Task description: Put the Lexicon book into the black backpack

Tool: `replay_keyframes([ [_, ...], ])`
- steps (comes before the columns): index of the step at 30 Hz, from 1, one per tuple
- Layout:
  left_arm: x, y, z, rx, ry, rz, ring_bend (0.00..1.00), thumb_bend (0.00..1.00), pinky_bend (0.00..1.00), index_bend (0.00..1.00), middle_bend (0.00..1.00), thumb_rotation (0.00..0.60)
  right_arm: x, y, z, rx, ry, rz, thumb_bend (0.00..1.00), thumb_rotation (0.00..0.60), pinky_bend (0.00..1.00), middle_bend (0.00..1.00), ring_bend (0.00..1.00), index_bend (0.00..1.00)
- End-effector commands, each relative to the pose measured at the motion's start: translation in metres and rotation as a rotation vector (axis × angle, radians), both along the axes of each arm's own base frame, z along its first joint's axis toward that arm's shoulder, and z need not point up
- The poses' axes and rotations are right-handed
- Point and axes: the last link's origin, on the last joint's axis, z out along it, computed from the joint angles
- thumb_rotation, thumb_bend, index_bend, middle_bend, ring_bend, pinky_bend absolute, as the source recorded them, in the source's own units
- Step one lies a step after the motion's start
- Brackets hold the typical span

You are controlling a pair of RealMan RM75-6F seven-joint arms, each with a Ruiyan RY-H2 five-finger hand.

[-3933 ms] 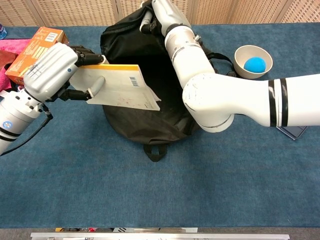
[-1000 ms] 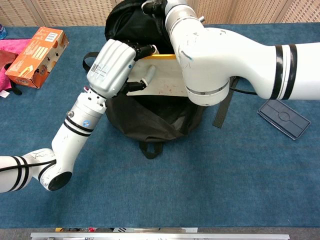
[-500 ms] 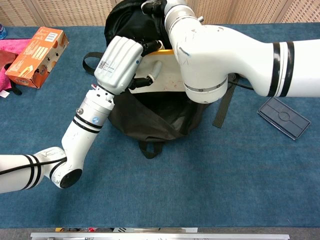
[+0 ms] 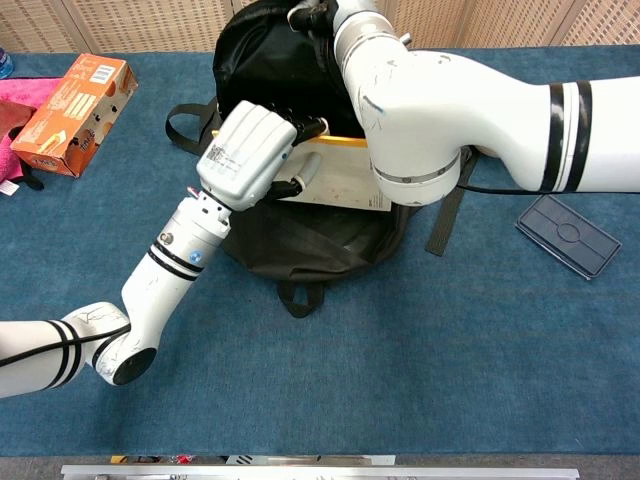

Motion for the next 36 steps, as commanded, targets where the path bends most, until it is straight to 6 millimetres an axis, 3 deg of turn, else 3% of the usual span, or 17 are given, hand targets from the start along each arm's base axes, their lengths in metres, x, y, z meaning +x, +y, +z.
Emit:
replay_keyframes([
  [1, -0.010, -0.006, -0.002, -0.001, 0.055, 0.017, 0.55, 0.38, 0.57, 0.70, 0.76, 0.600, -0.001, 0.000, 0.000, 0.001, 0.001, 0.000, 1.00, 0.600, 0.92, 0.65, 0.71, 0.74],
  [12, -0.017, -0.029, 0.016, -0.007, 0.208, 0.054, 0.51, 0.36, 0.53, 0.45, 0.58, 0.600, -0.004, 0.001, 0.002, 0.009, 0.009, 0.004, 1.00, 0.600, 0.92, 0.65, 0.71, 0.74],
  [16, -0.015, -0.037, 0.024, -0.025, 0.278, 0.096, 0.42, 0.34, 0.51, 0.36, 0.46, 0.600, -0.004, 0.002, 0.003, 0.008, 0.010, 0.004, 1.00, 0.600, 0.92, 0.65, 0.71, 0.74],
  [22, -0.011, -0.040, 0.031, -0.025, 0.282, 0.113, 0.37, 0.33, 0.50, 0.32, 0.38, 0.600, -0.004, 0.004, 0.005, 0.010, 0.009, 0.005, 1.00, 0.600, 0.92, 0.65, 0.71, 0.74],
  [25, -0.012, -0.039, 0.031, -0.016, 0.292, 0.113, 0.37, 0.33, 0.50, 0.38, 0.39, 0.600, -0.005, 0.005, 0.005, 0.011, 0.011, 0.006, 1.00, 0.600, 0.92, 0.65, 0.71, 0.74],
  [27, -0.013, -0.038, 0.029, -0.002, 0.302, 0.108, 0.38, 0.33, 0.50, 0.48, 0.45, 0.600, -0.005, 0.006, 0.004, 0.013, 0.014, 0.009, 1.00, 0.600, 0.92, 0.65, 0.71, 0.74],
  [30, -0.013, -0.036, 0.027, 0.015, 0.300, 0.094, 0.50, 0.33, 0.54, 0.68, 0.62, 0.600, -0.004, 0.007, 0.004, 0.015, 0.014, 0.010, 1.00, 0.600, 0.92, 0.65, 0.71, 0.74],
  [32, -0.016, -0.033, 0.024, 0.016, 0.294, 0.099, 0.60, 0.33, 0.62, 0.78, 0.73, 0.600, -0.004, 0.007, 0.003, 0.015, 0.017, 0.011, 1.00, 0.600, 0.92, 0.65, 0.71, 0.74],
  [36, -0.021, -0.030, 0.024, 0.032, 0.277, 0.089, 0.65, 0.33, 0.68, 0.84, 0.80, 0.600, -0.005, 0.007, 0.004, 0.010, 0.015, 0.008, 1.00, 0.600, 0.92, 0.65, 0.71, 0.74],
])
